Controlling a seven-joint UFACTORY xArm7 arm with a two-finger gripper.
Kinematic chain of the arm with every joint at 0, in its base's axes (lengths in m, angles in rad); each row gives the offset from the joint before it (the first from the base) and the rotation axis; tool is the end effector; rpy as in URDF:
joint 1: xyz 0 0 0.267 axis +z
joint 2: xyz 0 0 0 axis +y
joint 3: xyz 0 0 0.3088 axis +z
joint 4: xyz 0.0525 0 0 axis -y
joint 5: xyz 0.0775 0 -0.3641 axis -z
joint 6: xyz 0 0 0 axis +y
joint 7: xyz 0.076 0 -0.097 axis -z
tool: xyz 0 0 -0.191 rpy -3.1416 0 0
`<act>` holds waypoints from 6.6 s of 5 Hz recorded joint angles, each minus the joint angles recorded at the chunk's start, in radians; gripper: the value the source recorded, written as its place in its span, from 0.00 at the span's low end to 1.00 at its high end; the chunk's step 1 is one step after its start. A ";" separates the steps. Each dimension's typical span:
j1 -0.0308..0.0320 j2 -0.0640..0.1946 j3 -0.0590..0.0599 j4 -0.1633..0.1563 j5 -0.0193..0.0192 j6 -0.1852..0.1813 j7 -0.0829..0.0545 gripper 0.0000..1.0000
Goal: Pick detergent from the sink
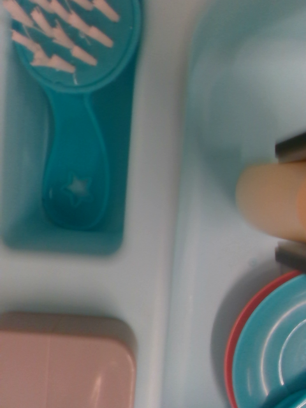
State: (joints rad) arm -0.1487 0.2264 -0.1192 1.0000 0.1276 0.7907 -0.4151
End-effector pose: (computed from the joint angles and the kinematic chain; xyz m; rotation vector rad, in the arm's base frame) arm 0.4887 -0.1183 0.0617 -3.0758 -0.0916 -0.0117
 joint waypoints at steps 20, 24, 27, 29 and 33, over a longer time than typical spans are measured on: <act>0.0019 -0.102 -0.006 0.238 -0.0309 0.338 0.037 1.00; 0.0024 -0.131 -0.008 0.304 -0.0394 0.431 0.047 1.00; 0.0027 -0.144 -0.008 0.335 -0.0435 0.475 0.052 1.00; 0.0029 -0.156 -0.009 0.363 -0.0472 0.516 0.056 1.00; 0.0033 -0.177 -0.010 0.412 -0.0536 0.586 0.064 1.00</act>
State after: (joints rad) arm -0.1454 0.0491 -0.1294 1.4124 0.0740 1.3763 -0.3514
